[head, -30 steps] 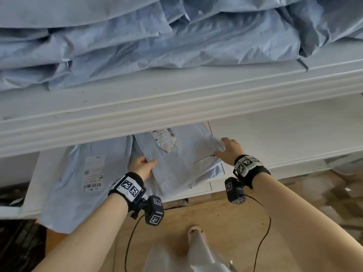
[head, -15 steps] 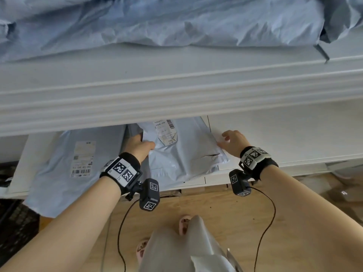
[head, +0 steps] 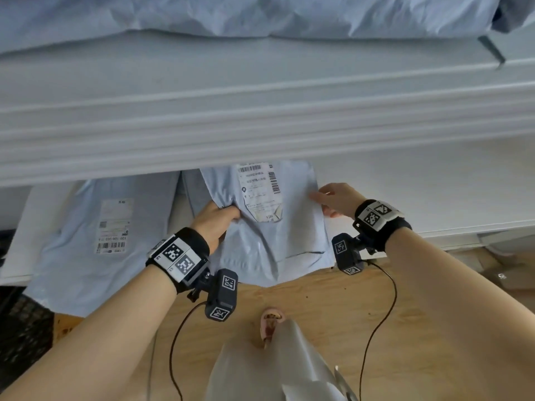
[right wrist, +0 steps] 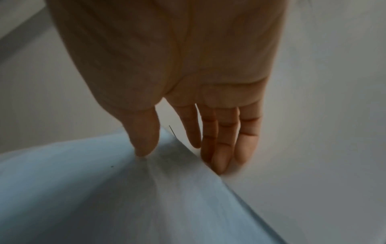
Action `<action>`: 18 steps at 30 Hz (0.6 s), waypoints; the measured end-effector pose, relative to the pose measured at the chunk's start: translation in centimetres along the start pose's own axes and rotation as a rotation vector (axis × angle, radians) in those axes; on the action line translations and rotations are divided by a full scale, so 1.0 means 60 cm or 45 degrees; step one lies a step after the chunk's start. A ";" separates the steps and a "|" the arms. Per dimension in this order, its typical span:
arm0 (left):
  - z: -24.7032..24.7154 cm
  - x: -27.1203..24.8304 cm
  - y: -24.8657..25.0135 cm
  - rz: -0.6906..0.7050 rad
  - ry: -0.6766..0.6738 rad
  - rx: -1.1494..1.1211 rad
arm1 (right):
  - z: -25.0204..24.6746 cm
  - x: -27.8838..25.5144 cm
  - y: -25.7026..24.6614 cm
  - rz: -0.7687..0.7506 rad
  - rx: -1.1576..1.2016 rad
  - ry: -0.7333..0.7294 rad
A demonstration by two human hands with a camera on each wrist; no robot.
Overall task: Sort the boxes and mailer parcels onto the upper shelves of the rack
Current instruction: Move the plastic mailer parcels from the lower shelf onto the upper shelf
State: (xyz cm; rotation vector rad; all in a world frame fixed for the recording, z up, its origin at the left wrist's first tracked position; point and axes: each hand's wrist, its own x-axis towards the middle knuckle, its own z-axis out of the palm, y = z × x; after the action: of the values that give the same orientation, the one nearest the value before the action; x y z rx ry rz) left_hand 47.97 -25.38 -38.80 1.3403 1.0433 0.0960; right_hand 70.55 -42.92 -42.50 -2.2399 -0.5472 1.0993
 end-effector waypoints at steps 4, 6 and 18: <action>0.009 -0.015 0.011 0.002 -0.185 -0.065 | 0.000 -0.026 0.003 0.062 0.515 -0.199; 0.008 -0.023 0.017 0.008 -0.213 -0.063 | 0.000 -0.044 0.005 0.030 0.725 -0.197; -0.078 -0.124 -0.030 0.290 -0.326 0.302 | 0.041 -0.245 -0.011 -0.301 0.924 0.104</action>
State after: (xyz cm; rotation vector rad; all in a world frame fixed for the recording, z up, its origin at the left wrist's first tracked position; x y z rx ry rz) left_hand 39.76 -26.94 -35.51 1.6370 0.6994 -0.0311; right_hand 60.00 -50.22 -34.88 -1.5367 -0.2979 0.8910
